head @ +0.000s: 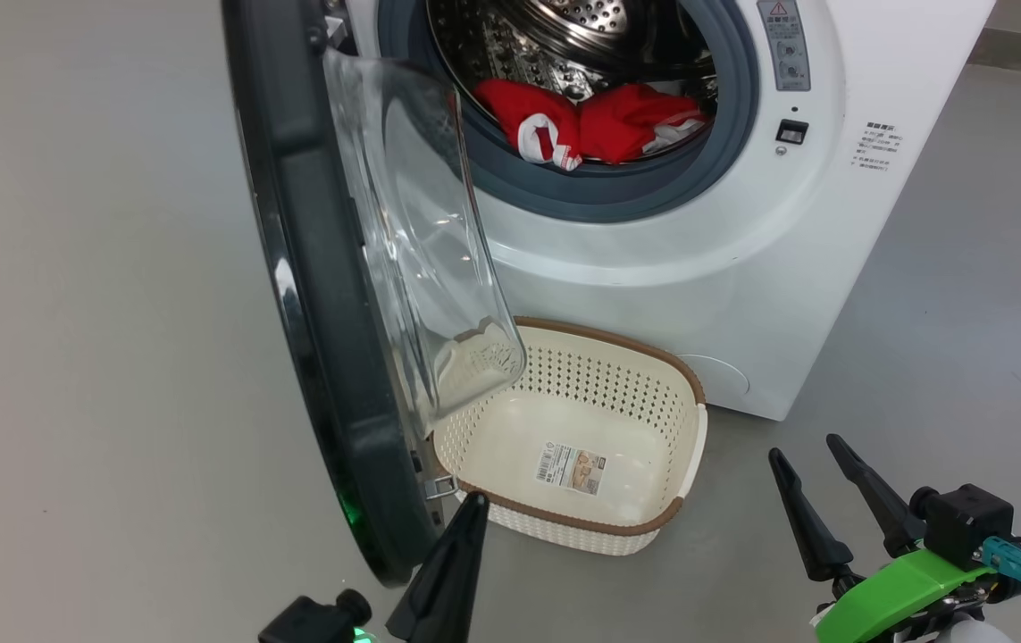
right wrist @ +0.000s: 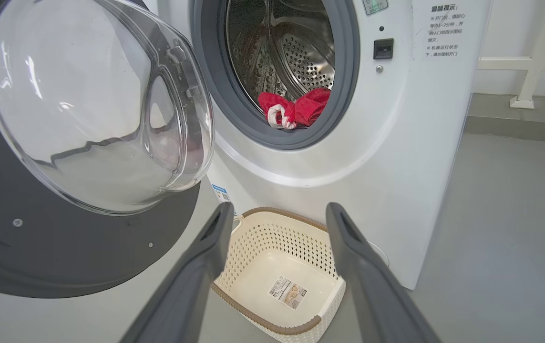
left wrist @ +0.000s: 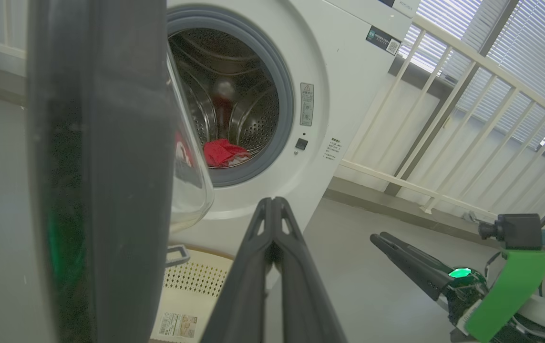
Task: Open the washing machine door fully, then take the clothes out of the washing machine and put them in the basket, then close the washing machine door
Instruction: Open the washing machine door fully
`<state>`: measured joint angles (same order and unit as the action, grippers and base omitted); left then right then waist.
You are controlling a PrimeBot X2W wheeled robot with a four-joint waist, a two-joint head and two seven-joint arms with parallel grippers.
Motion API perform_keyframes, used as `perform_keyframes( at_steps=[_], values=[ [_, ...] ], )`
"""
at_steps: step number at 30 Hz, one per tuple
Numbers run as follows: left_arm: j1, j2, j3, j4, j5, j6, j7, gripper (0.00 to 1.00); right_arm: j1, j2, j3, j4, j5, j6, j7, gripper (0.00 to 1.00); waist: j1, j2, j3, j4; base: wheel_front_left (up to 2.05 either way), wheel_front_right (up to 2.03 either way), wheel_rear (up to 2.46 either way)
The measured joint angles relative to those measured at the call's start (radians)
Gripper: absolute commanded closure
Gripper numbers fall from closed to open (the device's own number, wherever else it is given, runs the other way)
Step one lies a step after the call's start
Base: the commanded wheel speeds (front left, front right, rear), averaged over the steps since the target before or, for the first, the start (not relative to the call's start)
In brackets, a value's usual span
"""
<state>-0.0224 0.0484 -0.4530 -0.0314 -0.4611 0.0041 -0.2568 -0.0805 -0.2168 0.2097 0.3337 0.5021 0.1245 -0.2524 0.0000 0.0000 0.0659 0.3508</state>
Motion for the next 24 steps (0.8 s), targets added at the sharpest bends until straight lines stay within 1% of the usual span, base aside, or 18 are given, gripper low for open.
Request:
perform_keyframes(
  at_steps=[4,8,19,21,24],
  values=[
    [-0.026,0.000,0.019,0.098,-0.017,0.000,0.000,1.00,0.000,0.002,-0.001,-0.003,0.000,0.000,0.000,0.00,0.0000,0.0000,0.003,-0.004,0.00,0.00,0.00],
    [-0.047,0.000,0.058,0.136,-0.057,0.000,0.000,1.00,0.000,0.003,-0.002,-0.007,0.000,0.000,0.000,0.00,0.0000,0.0000,0.004,-0.011,0.00,0.00,0.00],
    [-0.046,-0.010,0.117,0.167,-0.058,-0.001,0.001,1.00,0.000,0.005,-0.015,-0.016,0.000,0.000,0.000,0.00,0.0000,0.0000,0.008,-0.006,0.00,0.00,0.00],
    [-0.044,-0.012,0.142,0.167,-0.048,-0.002,0.001,1.00,0.000,0.005,-0.020,-0.019,0.000,0.000,0.000,0.00,0.0000,0.0000,0.009,-0.003,0.00,0.00,0.00],
    [-0.037,-0.012,0.217,0.160,-0.027,-0.002,0.001,1.00,0.000,0.006,-0.029,-0.027,-0.002,0.000,0.000,0.00,0.0000,0.0000,0.012,0.004,0.00,0.00,0.00]
  ],
)
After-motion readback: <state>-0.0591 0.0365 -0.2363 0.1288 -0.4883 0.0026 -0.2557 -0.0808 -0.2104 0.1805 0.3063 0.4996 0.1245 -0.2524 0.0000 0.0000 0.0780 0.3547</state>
